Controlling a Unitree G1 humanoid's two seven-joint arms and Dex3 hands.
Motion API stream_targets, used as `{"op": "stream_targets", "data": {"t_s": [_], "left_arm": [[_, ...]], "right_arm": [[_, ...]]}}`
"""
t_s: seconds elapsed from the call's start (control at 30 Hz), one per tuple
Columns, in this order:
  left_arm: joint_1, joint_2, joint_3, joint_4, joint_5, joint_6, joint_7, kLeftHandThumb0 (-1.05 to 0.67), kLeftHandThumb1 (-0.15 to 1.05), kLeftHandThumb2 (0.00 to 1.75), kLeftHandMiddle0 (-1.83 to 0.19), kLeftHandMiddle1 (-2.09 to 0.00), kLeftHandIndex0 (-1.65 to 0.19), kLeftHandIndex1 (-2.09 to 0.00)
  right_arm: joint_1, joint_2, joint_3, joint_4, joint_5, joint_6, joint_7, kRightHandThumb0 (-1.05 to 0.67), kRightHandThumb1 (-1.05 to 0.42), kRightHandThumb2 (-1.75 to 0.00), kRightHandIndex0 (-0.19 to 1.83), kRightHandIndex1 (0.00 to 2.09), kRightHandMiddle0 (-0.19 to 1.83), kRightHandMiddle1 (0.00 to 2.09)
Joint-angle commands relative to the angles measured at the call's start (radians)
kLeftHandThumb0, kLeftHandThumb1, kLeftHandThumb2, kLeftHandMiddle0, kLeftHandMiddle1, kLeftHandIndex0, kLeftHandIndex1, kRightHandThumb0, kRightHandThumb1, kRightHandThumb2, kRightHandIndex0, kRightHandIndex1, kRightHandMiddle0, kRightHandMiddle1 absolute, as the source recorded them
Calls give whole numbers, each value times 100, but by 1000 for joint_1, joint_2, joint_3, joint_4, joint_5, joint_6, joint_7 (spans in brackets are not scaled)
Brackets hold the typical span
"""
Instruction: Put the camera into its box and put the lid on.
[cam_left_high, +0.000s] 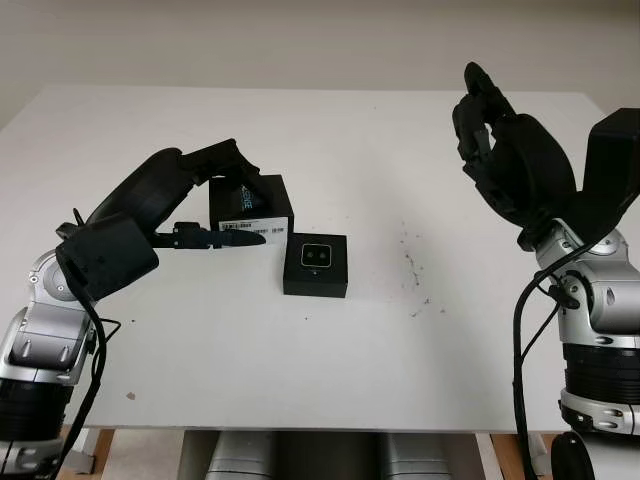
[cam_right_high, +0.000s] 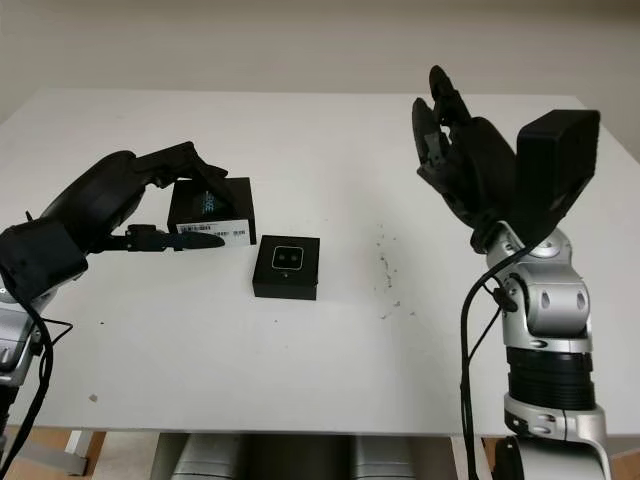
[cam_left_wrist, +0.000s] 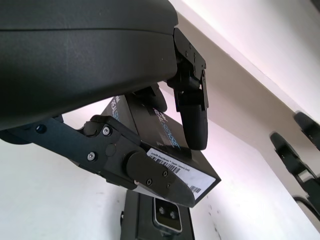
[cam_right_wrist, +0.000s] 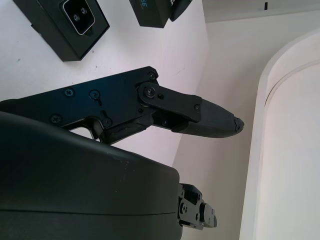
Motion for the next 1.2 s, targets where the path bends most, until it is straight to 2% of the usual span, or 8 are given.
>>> {"op": "stream_targets", "data": {"t_s": [0.0,0.2,0.37,0.73,0.97,1.17], "left_arm": [[-44,-18,-24,55,18,-67,7,-15,100,5,-43,-137,-36,-133],[-114,-97,-65,261,46,-284,53,-14,99,5,-43,-139,-39,-141],[-145,-155,-95,396,107,-391,131,-14,100,6,-40,-144,-36,-148],[-200,-215,-130,577,178,-503,239,-11,100,5,-43,-153,-37,-152],[-225,-235,-142,659,157,-530,222,-12,100,5,-45,-159,-38,-155],[-223,-241,-145,681,137,-529,197,-15,99,5,-46,-158,-39,-153]], "right_arm": [[5,6,1,-10,2,-10,1,-71,-105,-69,-19,0,-19,1],[15,9,-6,8,8,-23,5,-71,-105,-69,-19,1,-19,2],[20,-1,-8,6,1,-21,1,-71,-105,-68,-16,3,-16,4],[23,-13,-8,-7,-3,-8,4,-72,-105,-67,-15,5,-15,5],[24,-16,-10,-2,-6,-17,4,-72,-105,-68,-15,5,-14,5],[23,-23,-18,2,-4,-24,12,-73,-105,-65,-15,5,-15,5]]}}
